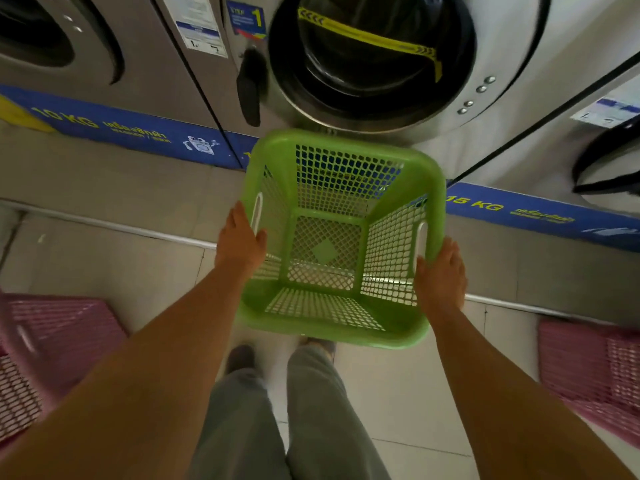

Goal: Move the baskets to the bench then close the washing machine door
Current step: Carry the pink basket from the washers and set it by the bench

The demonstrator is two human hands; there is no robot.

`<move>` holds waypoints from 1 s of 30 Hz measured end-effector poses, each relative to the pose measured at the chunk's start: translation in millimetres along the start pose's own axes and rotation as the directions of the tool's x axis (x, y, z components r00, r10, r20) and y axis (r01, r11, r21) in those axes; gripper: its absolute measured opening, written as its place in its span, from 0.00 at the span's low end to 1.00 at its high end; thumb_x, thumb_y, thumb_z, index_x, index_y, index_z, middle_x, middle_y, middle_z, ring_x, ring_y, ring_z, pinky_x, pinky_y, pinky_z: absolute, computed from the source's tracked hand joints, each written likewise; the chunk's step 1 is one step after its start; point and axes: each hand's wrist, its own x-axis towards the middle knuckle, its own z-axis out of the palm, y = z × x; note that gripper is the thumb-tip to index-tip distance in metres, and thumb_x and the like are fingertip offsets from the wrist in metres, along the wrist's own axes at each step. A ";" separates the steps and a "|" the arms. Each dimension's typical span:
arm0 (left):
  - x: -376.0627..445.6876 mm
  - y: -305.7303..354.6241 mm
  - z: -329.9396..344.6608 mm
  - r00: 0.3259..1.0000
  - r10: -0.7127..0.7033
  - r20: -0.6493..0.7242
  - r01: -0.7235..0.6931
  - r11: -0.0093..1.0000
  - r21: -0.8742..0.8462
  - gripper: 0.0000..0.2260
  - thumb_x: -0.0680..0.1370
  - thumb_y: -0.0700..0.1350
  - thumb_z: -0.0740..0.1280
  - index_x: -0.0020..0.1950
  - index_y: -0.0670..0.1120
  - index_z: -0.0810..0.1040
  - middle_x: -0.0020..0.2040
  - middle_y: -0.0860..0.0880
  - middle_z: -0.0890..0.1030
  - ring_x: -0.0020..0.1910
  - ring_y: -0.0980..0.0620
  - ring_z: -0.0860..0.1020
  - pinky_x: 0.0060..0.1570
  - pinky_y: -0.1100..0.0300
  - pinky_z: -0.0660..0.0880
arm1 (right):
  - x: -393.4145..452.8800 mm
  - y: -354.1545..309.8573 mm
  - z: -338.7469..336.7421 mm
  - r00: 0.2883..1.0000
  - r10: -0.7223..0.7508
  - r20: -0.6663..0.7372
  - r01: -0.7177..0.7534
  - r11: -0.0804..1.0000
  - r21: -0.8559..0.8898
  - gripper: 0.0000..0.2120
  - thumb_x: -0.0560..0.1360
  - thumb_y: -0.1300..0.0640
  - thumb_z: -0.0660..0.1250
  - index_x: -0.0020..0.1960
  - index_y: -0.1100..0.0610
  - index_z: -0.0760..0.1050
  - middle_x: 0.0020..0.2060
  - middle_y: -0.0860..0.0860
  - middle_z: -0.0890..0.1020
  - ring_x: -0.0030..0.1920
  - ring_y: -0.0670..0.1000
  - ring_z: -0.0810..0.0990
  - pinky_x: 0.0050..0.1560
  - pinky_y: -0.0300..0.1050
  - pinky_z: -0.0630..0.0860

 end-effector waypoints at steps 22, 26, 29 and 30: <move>-32.5 -60.1 8.0 0.964 -0.251 -0.090 0.254 0.967 0.031 0.34 0.78 0.39 0.59 0.78 0.57 0.47 0.65 0.40 0.75 0.57 0.35 0.77 0.54 0.46 0.73 | -2.2 7.4 29.1 0.993 -0.067 0.094 0.056 0.991 0.119 0.35 0.79 0.56 0.59 0.78 0.46 0.41 0.71 0.59 0.69 0.62 0.66 0.75 0.60 0.58 0.71; -63.7 -113.2 -12.4 0.947 -0.308 -0.094 0.310 0.951 0.008 0.34 0.77 0.39 0.60 0.78 0.56 0.47 0.63 0.39 0.75 0.56 0.35 0.77 0.52 0.45 0.73 | -46.7 -11.1 45.7 0.984 -0.146 0.106 0.133 0.984 0.118 0.36 0.79 0.57 0.59 0.78 0.46 0.41 0.71 0.58 0.69 0.63 0.65 0.75 0.59 0.58 0.72; -94.8 -157.6 -30.3 0.937 -0.333 -0.106 0.327 0.942 -0.068 0.35 0.76 0.39 0.60 0.78 0.57 0.47 0.62 0.38 0.75 0.54 0.35 0.77 0.53 0.43 0.76 | -89.5 -26.3 59.8 0.970 -0.205 0.129 0.191 0.975 0.114 0.36 0.79 0.57 0.60 0.77 0.42 0.41 0.71 0.57 0.69 0.62 0.64 0.76 0.58 0.58 0.73; -107.5 -171.8 -36.3 0.931 -0.346 -0.117 0.336 0.937 -0.095 0.35 0.77 0.39 0.60 0.78 0.57 0.47 0.63 0.38 0.75 0.54 0.35 0.77 0.53 0.43 0.76 | -105.1 -31.1 64.7 0.965 -0.226 0.135 0.212 0.971 0.112 0.36 0.79 0.57 0.60 0.77 0.41 0.41 0.71 0.56 0.69 0.62 0.64 0.76 0.58 0.59 0.73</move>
